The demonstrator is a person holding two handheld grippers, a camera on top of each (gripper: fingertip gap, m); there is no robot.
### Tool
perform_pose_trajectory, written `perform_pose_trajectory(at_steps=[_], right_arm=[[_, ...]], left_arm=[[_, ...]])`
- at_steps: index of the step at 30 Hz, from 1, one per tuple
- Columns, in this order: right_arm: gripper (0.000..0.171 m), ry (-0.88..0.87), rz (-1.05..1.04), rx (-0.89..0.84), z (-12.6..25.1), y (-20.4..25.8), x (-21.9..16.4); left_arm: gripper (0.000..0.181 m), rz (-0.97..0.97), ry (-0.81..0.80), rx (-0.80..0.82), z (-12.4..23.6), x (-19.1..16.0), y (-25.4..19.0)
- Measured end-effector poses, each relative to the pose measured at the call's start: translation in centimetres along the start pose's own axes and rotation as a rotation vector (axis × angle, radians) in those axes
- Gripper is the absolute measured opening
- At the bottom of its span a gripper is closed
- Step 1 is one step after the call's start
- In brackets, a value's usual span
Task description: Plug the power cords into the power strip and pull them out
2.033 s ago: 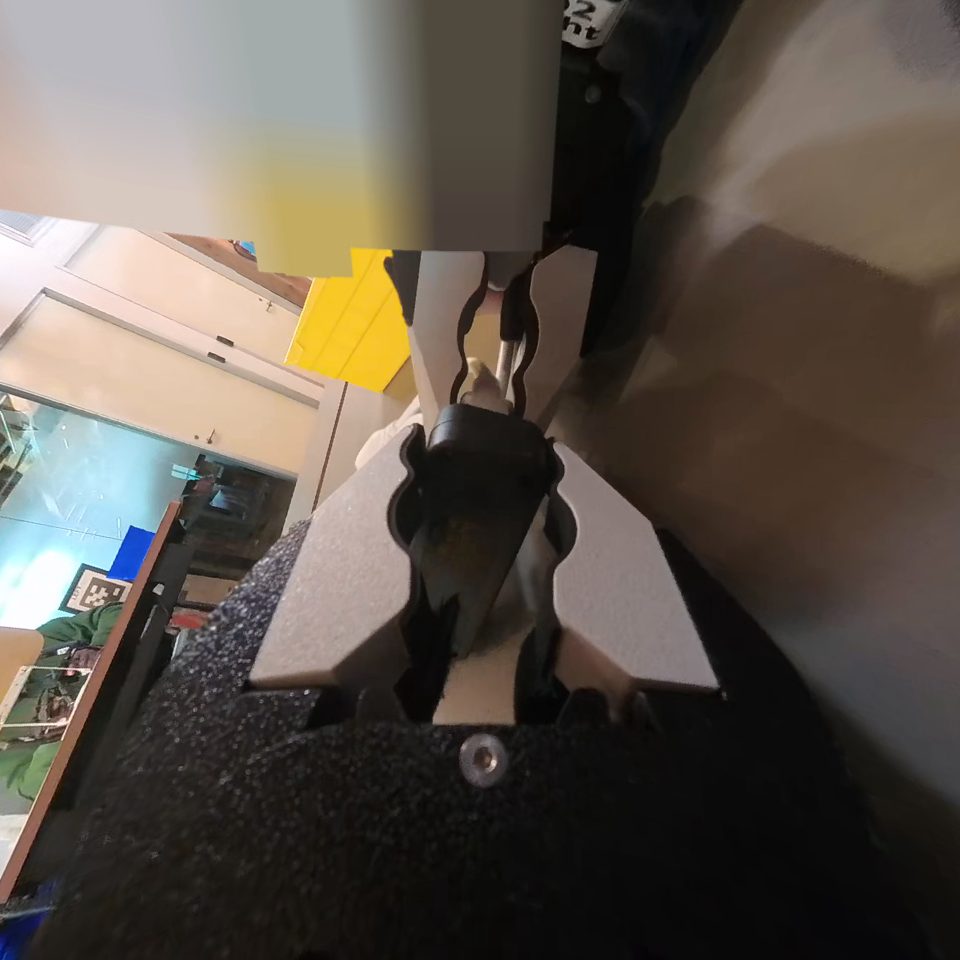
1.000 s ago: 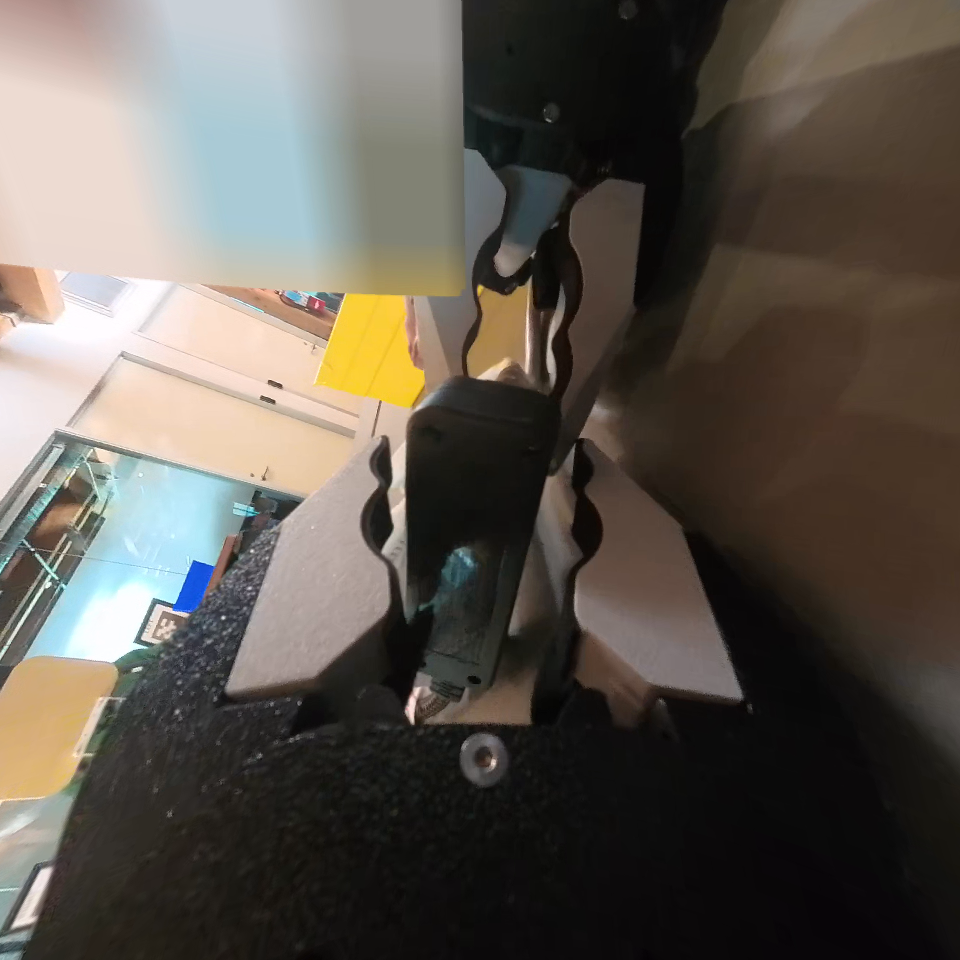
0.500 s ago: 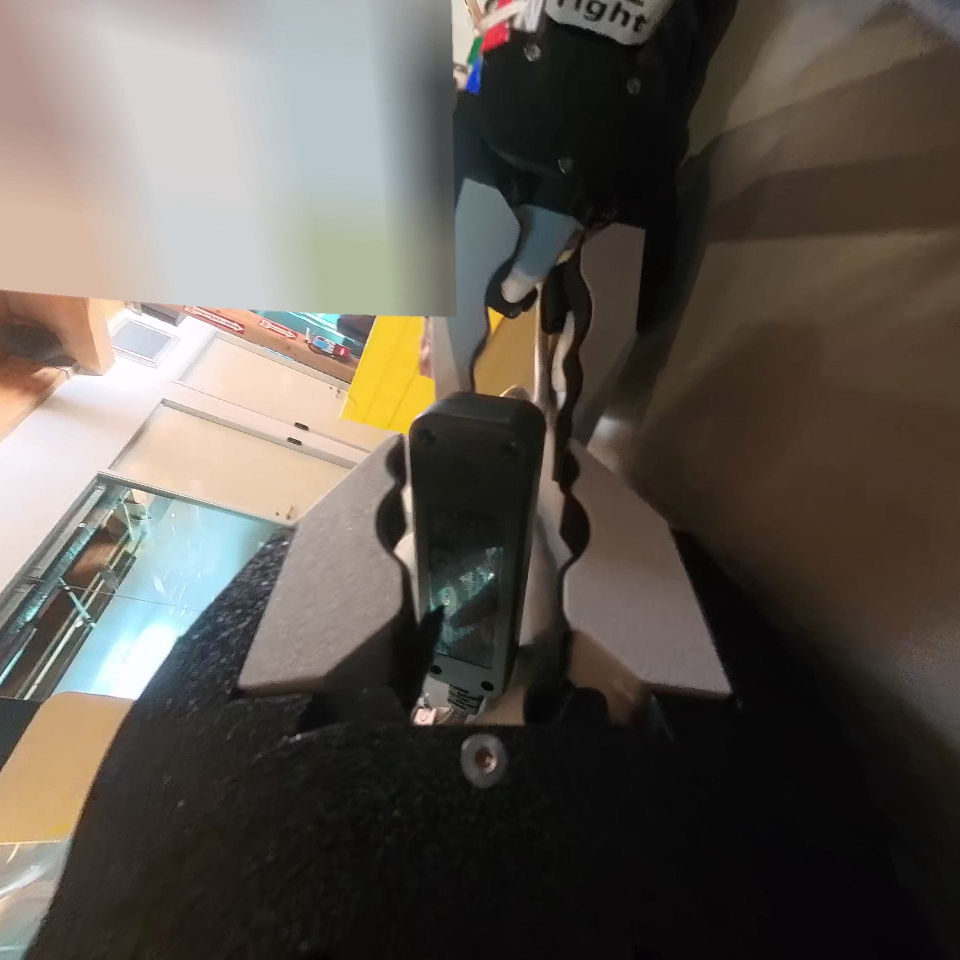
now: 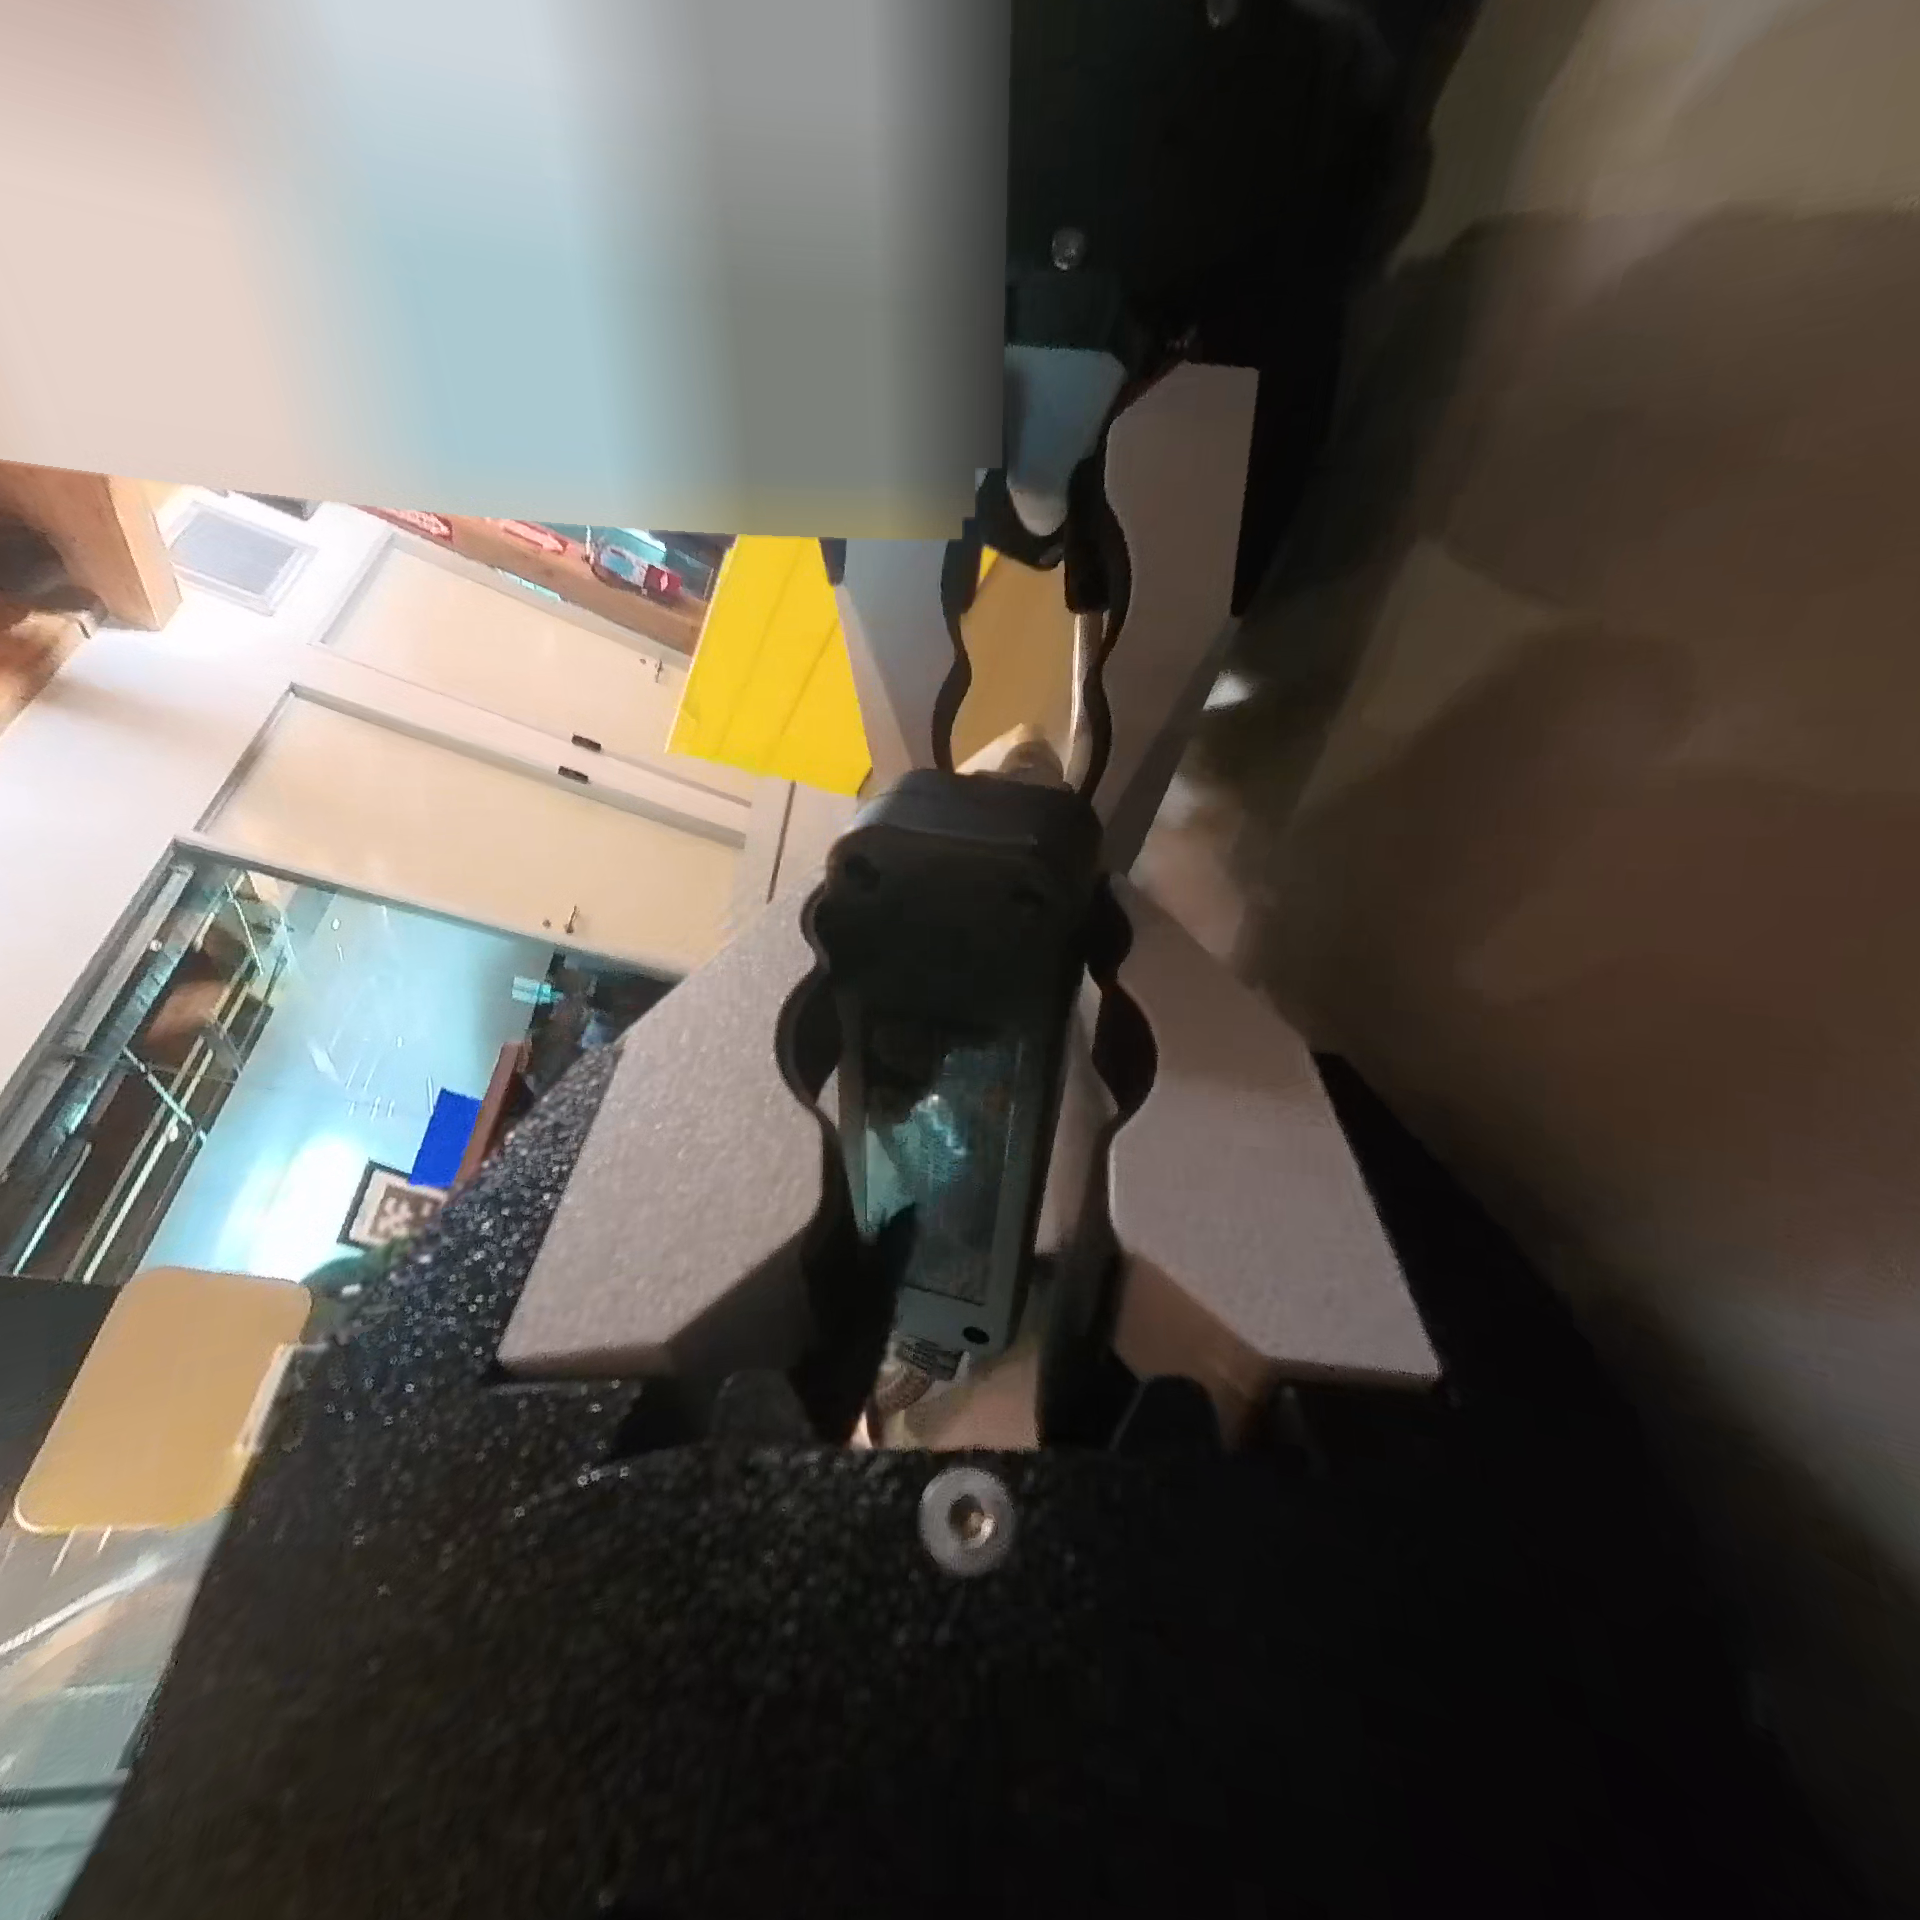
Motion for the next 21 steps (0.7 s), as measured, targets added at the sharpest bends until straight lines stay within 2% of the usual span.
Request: perform_pose_trajectory(at_steps=[21], right_arm=[[0.025, -0.083, 0.054, 0.007, 0.40, 0.06, -0.46]], left_arm=[[0.049, 0.021, 0.024, -0.001, 0.57, -0.44, -0.37]])
Point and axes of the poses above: each gripper's, where its closed fingertips meet, z back along the fingers, x out of its top, y = z × x across the jaws, the point moved 8 cm from there along z, back along the fingers, and after that the axes turned 15 degrees about z, right-handed, at the moved point
